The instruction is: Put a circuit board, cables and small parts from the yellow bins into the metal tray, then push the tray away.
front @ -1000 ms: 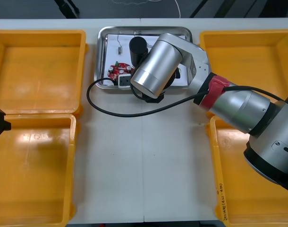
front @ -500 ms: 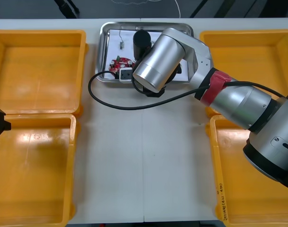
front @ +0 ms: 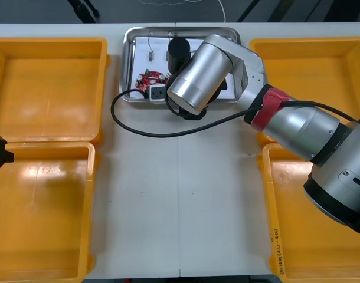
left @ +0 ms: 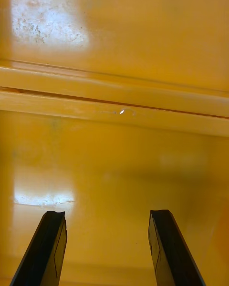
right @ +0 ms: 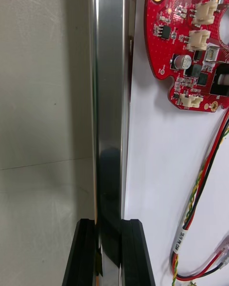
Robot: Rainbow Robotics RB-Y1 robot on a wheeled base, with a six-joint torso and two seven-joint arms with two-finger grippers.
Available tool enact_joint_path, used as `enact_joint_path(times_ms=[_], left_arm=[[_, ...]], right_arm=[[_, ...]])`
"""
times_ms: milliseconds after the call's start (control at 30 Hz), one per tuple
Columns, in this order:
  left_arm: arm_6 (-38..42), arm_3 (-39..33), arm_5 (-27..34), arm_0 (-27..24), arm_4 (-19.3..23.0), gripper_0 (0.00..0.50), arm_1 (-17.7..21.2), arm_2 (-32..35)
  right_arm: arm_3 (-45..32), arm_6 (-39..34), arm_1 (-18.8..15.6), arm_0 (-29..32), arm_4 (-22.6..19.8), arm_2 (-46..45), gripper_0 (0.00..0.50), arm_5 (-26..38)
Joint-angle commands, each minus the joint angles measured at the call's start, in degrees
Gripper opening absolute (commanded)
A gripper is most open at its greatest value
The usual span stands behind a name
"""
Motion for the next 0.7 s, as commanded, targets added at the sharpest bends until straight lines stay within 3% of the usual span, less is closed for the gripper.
enact_joint_path(times_ms=[33, 67, 100, 167, 233, 433, 700], left_arm=[[-5.7, -0.3, 0.3, 1.1, 0.0, 0.500, 2.4, 1.3], [-5.7, -0.3, 0.3, 1.1, 0.0, 0.500, 2.4, 1.3], [-5.7, -0.3, 0.3, 1.1, 0.0, 0.500, 2.4, 1.3], [-5.7, -0.3, 0.3, 1.1, 0.0, 0.500, 2.4, 1.3], [-5.7, -0.3, 0.3, 1.1, 0.0, 0.500, 2.4, 1.3], [-5.7, -0.3, 0.3, 1.1, 0.0, 0.500, 2.4, 1.3], [-5.7, -0.3, 0.3, 1.1, 0.0, 0.500, 2.4, 1.3]], right_arm=[[-0.6, 2.0, 1.1, -3.6, 0.4, -1.8, 0.133, -1.0], [-0.6, 2.0, 1.0, -3.6, 0.4, -1.8, 0.193, -0.9], [-0.6, 2.1, 1.1, -3.6, 0.4, -1.8, 0.223, -1.0], [-0.6, 2.1, 1.1, -3.6, 0.4, -1.8, 0.387, -0.9], [-0.6, 2.1, 1.0, -3.6, 0.4, -1.8, 0.438, -0.9], [-1.3, 1.9, 1.1, -3.6, 0.4, -2.5, 0.498, 0.7], [-3.6, 1.9, 1.0, -4.0, -1.1, -5.7, 0.500, 4.5]])
